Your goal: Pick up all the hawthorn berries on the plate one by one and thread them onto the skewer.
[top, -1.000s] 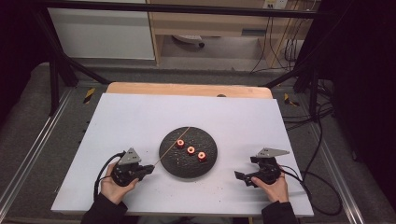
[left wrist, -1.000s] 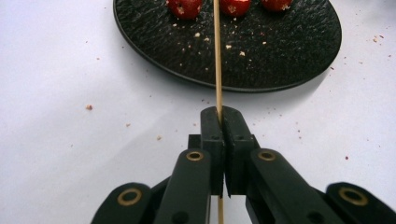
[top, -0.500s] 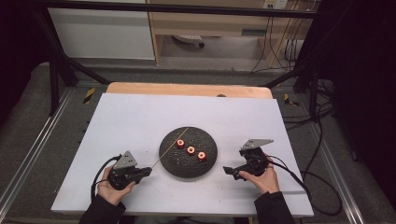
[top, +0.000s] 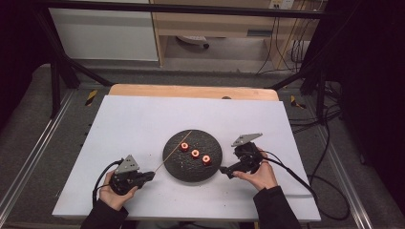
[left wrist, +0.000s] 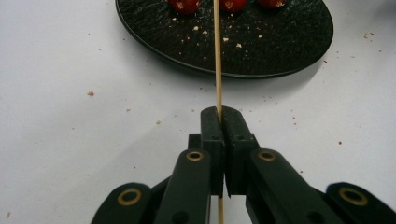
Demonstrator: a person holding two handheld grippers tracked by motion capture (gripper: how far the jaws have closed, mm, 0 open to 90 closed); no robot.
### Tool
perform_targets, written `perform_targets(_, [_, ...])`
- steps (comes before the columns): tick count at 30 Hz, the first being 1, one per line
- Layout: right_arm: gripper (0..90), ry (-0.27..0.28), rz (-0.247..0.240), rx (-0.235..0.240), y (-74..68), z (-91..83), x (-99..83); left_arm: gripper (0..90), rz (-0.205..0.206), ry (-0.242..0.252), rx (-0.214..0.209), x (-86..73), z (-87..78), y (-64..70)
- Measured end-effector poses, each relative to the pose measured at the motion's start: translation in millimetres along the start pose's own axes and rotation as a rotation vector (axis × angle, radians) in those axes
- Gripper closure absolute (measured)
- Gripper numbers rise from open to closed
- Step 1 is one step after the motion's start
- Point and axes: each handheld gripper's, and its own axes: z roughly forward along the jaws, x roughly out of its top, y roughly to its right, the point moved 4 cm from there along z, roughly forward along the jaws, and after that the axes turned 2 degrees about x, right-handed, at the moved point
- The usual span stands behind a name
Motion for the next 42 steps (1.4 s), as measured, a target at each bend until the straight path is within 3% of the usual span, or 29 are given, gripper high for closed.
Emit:
perform_targets(10, [8.0, -0.124, -0.113, 0.014, -13.9, 9.9, 42.3, 87.9, 0.005, -0.008, 0.009, -0.2, 0.8, -0.3])
perform_targets(19, [18.6, -0.255, -0.161, 0.052, -16.8, 32.0, 66.3, 87.9, 0.011, -0.008, 0.010, -0.1, 0.6, 0.4])
perform_targets(30, [33.5, -0.422, -0.184, 0.114, -20.4, 63.2, 74.2, 88.1, 0.019, -0.012, 0.005, -0.2, 2.1, 1.6])
perform_targets(42, [49.7, -0.498, -0.197, 0.139, -15.2, 77.6, 71.6, 88.0, 0.017, -0.012, 0.004, -0.6, 2.2, 0.5])
